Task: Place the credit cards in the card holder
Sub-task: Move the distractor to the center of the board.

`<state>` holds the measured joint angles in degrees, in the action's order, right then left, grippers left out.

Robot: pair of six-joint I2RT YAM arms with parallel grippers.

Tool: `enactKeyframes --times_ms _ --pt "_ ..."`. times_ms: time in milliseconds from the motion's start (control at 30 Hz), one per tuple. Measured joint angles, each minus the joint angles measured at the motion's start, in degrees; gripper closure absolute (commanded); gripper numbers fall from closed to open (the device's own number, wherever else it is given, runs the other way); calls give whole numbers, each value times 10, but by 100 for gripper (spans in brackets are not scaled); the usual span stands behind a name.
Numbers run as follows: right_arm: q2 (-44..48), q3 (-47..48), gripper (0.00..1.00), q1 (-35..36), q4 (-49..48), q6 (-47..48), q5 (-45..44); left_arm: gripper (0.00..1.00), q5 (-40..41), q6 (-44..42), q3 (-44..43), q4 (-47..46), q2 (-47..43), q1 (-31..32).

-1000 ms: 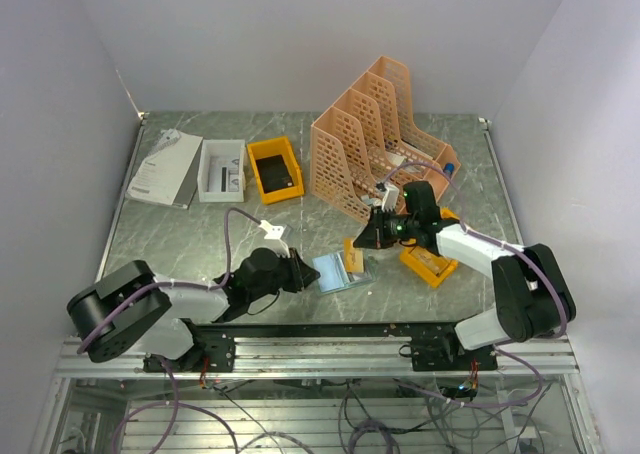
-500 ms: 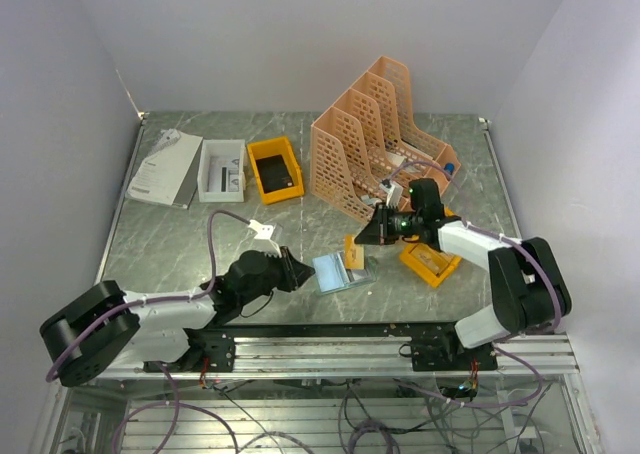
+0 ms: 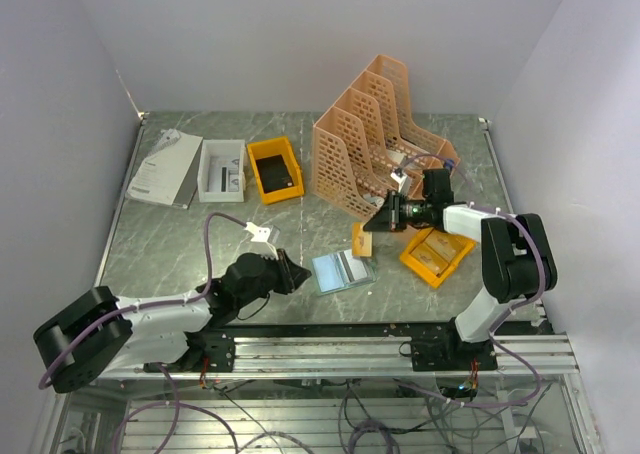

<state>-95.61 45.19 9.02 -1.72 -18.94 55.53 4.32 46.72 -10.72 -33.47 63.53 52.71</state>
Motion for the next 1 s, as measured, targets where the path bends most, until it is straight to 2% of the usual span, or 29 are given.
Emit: enactKeyframes --times_ms 333,600,767,867,1000 --pt "-71 104 100 -73 55 74 -21 78 5 0 1 8 -13 0" --pt "-130 200 100 -104 79 127 -24 78 5 -3 1 9 -13 0" --pt "-101 177 100 -106 103 138 -3 78 4 -4 1 8 -13 0" --pt "-40 132 100 -96 119 137 15 78 4 -5 1 7 -13 0" --pt "45 50 100 -43 115 125 23 78 3 -5 1 3 -3 0"
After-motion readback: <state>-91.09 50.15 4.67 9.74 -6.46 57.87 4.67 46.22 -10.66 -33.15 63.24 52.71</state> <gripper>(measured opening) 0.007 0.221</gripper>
